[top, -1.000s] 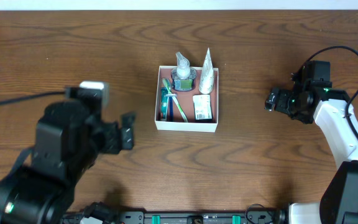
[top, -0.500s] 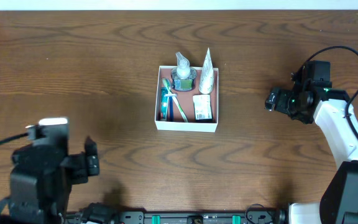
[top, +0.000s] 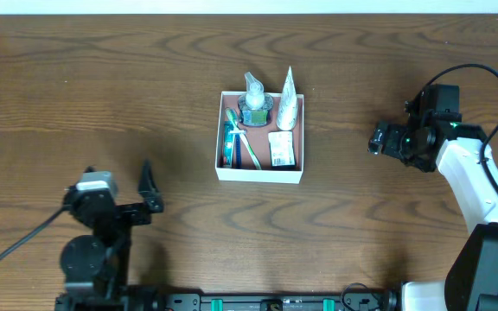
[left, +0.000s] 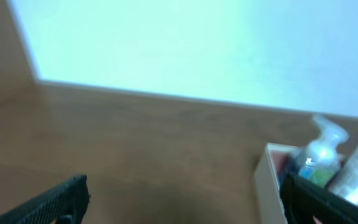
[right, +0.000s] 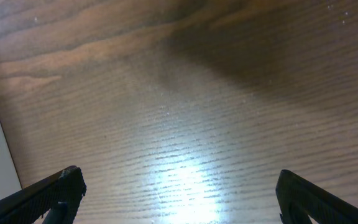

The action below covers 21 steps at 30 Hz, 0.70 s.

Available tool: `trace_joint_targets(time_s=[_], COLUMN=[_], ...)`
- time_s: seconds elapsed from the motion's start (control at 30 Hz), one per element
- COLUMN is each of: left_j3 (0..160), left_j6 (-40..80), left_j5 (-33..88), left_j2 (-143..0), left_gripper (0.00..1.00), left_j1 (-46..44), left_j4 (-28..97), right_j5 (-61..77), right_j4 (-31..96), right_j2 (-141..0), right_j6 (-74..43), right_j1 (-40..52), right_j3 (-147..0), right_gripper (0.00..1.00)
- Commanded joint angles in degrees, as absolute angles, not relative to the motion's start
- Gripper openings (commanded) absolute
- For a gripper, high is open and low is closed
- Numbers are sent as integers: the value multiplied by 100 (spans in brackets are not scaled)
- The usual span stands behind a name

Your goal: Pack container

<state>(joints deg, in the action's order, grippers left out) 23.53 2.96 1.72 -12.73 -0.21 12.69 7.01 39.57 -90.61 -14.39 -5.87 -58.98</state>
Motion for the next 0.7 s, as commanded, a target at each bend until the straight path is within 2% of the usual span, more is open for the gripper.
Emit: trace_joint_targets(time_s=[0.0,0.17,0.67], left_j3=[1498,648,403], left_j6=[283,307,325], left_j5=[989,1013,1160], left_j2=[-972,-565,-60], left_gripper=[98,98,98], left_j1=[58,58,56], left_j4=[364,-563,-397], right_j5=[685,687,687], right_j4=[3962,3964,3964], right_j2=[-9087,-9087,-9087], right_j6=[-1363,-1363,-1363], right_j1=[-600,-600,-600], right_j3=[-5883,-5883,-5883], right_gripper=[99,99,99])
